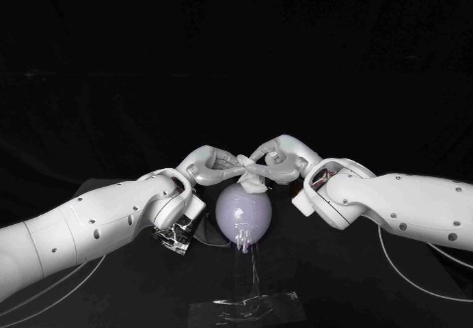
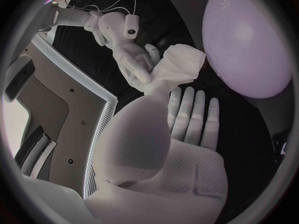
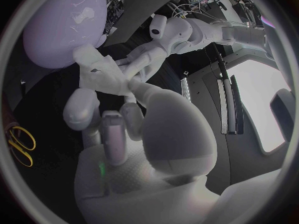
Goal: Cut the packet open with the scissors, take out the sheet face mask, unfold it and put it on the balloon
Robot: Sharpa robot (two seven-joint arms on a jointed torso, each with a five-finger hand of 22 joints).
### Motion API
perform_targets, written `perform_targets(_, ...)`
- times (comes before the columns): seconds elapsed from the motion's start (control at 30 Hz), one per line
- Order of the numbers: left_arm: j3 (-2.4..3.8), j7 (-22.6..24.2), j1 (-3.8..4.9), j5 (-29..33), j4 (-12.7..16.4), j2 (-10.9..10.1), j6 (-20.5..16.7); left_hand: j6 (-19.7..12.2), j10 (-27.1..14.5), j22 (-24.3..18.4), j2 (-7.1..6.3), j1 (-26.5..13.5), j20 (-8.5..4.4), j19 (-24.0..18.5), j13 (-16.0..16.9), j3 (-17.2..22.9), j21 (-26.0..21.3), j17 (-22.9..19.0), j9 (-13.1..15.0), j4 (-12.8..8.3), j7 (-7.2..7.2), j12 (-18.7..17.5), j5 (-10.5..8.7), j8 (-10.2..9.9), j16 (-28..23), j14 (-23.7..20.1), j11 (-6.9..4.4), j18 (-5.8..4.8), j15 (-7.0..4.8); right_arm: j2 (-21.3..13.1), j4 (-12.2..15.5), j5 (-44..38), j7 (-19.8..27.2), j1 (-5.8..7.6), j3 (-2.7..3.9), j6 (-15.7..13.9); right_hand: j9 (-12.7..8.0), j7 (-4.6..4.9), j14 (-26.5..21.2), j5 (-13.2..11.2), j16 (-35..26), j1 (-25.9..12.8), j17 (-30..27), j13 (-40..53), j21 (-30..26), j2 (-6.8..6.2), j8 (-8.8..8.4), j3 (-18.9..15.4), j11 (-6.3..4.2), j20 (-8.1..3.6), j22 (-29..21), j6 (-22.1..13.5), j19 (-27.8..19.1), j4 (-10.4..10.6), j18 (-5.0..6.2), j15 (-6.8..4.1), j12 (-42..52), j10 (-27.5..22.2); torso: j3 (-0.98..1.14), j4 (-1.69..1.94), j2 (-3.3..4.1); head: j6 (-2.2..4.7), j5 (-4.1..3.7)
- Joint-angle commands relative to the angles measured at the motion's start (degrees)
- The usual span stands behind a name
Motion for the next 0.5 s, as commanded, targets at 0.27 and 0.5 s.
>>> perform_targets(0.27,0.08,0.55,0.04,-0.31,0.11,0.24,1.28,1.79,1.43,-0.02,2.86,3.24,-0.15,0.78,-0.10,3.87,0.44,0.40,-0.07,-0.15,-0.68,-0.59,0.15,0.04,1.02,1.43,-0.40,-0.76,-0.39,0.04,0.24,0.06,1.14,0.05,0.07,0.36,4.91,-0.34,6.19,0.17,0.26,0.04,15.05,4.39,-0.24,0.62,0.76,0.48,-1.10,0.00,4.19,-0.02,0.46,-0.11,0.44,-0.33,-0.27,1.25,-0.01,-0.02,-0.01,-0.12,0.01)
perform_targets(0.5,0.09,1.97,0.04,1.34,0.20,0.17,0.29,2.64,4.21,0.05,4.05,4.48,-0.17,1.56,-0.17,10.78,0.69,1.09,0.78,-0.05,-2.02,-1.03,0.12,1.11,1.76,3.41,-0.92,-0.43,-1.01,0.13,-0.34,0.06,0.75,0.05,0.07,0.62,4.93,-0.33,6.19,0.17,0.26,0.00,15.05,4.49,-0.12,0.61,0.80,0.52,-1.09,0.00,4.23,-0.05,0.50,-0.14,0.41,-0.32,-0.13,1.31,-0.01,-0.01,-0.01,-0.17,0.07)
